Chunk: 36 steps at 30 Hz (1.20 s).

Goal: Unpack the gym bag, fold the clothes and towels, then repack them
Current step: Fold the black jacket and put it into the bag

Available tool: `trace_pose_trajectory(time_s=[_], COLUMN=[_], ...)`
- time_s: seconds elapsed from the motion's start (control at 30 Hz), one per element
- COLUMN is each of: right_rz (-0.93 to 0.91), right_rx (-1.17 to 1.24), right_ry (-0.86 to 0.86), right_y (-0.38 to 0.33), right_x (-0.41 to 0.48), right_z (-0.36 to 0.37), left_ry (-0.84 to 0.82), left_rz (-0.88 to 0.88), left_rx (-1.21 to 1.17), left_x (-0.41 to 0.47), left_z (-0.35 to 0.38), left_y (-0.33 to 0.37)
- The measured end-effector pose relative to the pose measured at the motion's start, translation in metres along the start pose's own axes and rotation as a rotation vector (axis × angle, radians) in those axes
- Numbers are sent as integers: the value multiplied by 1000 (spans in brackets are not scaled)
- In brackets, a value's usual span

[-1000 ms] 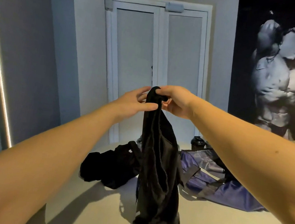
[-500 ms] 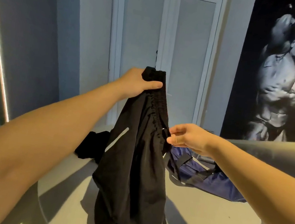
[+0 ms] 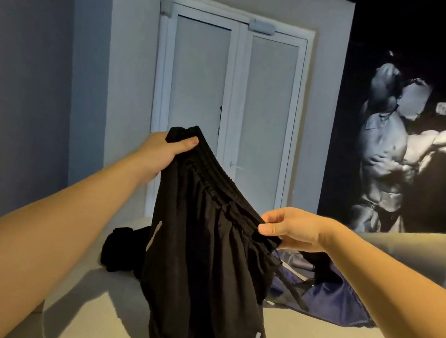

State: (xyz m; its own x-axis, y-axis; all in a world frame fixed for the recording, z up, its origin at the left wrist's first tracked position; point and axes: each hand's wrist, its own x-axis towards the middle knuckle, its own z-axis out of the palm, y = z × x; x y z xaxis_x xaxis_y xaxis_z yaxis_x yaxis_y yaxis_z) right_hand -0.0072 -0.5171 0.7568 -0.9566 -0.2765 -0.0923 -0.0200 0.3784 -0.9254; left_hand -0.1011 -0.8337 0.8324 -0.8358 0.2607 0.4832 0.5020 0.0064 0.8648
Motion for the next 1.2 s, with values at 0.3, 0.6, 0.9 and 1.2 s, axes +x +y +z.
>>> trace_pose_trajectory(time_s=[0.3,0.6,0.9,1.2], right_rz=[42,-269,-74,-61], right_rx=[-66,302,-202,-172], right_ry=[26,226,85,430], right_y=[-16,-46,-27,-2], right_x=[13,17,59,88], right_z=[8,21,153,207], left_ry=[54,43,81,169], left_rz=[-11,53,115,114], left_rx=[-43,322,386,373], left_x=[-16,-23,-27,-13], left_z=[-34,-98,-70,-51], left_y=[-1,-13,-24,-22])
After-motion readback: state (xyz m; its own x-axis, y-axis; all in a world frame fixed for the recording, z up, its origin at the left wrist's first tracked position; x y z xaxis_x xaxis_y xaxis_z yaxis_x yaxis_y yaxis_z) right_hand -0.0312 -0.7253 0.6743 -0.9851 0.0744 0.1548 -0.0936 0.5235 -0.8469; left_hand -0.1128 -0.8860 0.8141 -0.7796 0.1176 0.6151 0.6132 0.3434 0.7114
